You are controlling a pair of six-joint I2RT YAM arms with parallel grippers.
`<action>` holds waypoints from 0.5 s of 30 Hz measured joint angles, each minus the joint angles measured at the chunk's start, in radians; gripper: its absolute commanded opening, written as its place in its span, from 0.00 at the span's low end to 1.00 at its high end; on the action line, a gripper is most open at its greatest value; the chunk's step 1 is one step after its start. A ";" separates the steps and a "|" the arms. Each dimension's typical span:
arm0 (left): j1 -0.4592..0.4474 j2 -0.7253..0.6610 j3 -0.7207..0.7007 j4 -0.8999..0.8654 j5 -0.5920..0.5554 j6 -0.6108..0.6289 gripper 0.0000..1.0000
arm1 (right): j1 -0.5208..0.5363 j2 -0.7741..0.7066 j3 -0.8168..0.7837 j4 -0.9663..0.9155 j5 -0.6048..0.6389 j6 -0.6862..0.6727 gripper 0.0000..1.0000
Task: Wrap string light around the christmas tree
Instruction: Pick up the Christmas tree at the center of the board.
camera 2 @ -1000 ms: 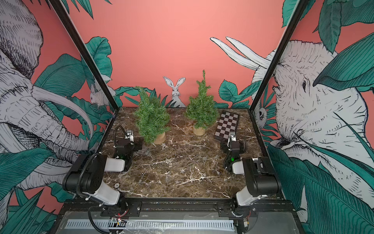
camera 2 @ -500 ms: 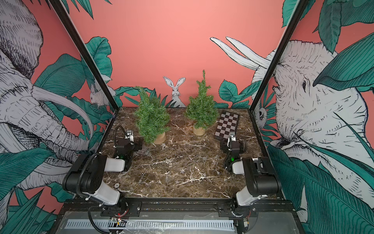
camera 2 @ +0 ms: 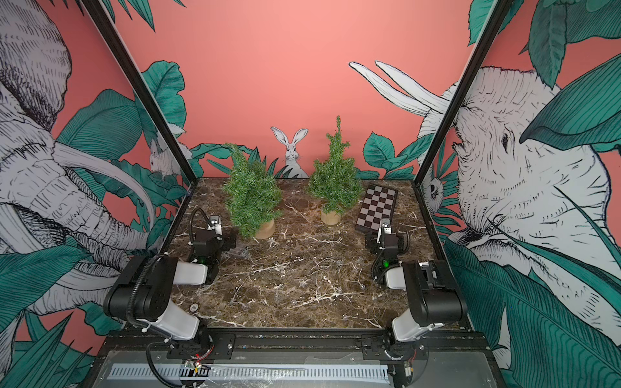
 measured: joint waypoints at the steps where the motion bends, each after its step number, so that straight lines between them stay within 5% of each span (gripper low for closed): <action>1: 0.000 -0.027 -0.002 -0.022 -0.002 -0.002 1.00 | 0.000 -0.012 -0.005 -0.001 0.000 -0.003 0.99; 8: 0.000 -0.537 0.092 -0.553 -0.109 -0.139 1.00 | 0.005 -0.317 -0.043 -0.148 0.024 0.023 0.99; 15: 0.002 -1.078 0.239 -1.092 -0.087 -0.346 0.99 | 0.005 -0.694 0.165 -0.740 0.034 0.216 0.99</action>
